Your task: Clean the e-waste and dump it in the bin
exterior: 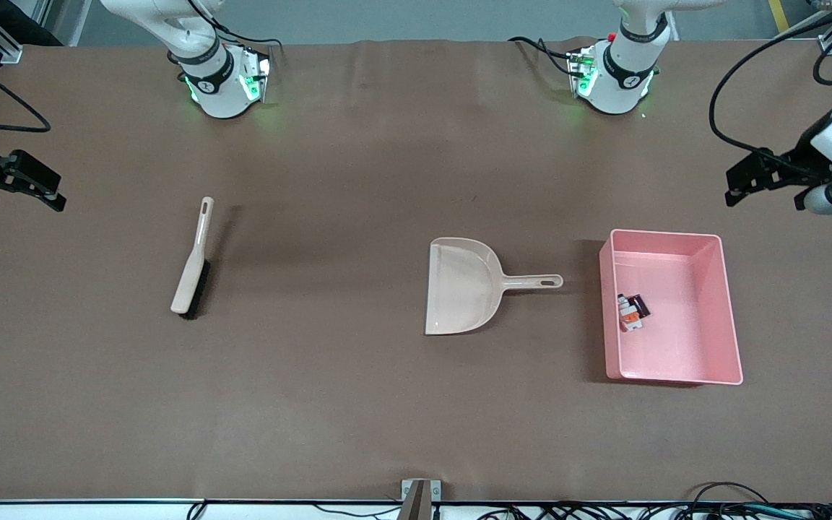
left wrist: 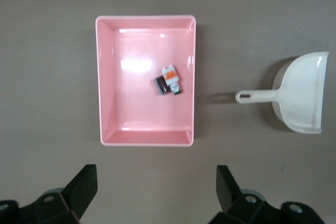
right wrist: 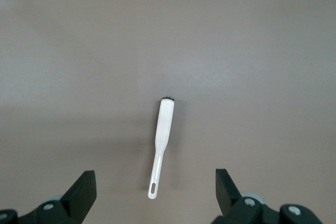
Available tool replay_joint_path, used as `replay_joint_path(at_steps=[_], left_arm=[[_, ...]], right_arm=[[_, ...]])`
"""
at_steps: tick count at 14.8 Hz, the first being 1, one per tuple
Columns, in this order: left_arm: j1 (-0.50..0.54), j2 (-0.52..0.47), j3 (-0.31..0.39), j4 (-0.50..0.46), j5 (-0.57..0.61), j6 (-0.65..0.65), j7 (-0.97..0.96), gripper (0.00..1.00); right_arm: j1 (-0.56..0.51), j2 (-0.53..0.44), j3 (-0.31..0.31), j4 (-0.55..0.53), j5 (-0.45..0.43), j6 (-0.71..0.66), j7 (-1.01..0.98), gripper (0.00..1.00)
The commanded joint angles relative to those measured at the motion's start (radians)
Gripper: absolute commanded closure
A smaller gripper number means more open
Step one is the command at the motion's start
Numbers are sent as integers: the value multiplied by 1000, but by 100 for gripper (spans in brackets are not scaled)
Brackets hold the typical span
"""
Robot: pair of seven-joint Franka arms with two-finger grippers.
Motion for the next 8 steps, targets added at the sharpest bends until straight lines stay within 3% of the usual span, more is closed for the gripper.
replay_joint_path(at_steps=[1, 8], left_arm=[[-16, -122, 23, -135, -9, 26, -5, 0], [-13, -142, 18, -123, -5, 12, 2, 0]], right_arm=[[12, 5, -5, 15, -15, -8, 13, 0], [11, 7, -5, 15, -15, -6, 13, 0]])
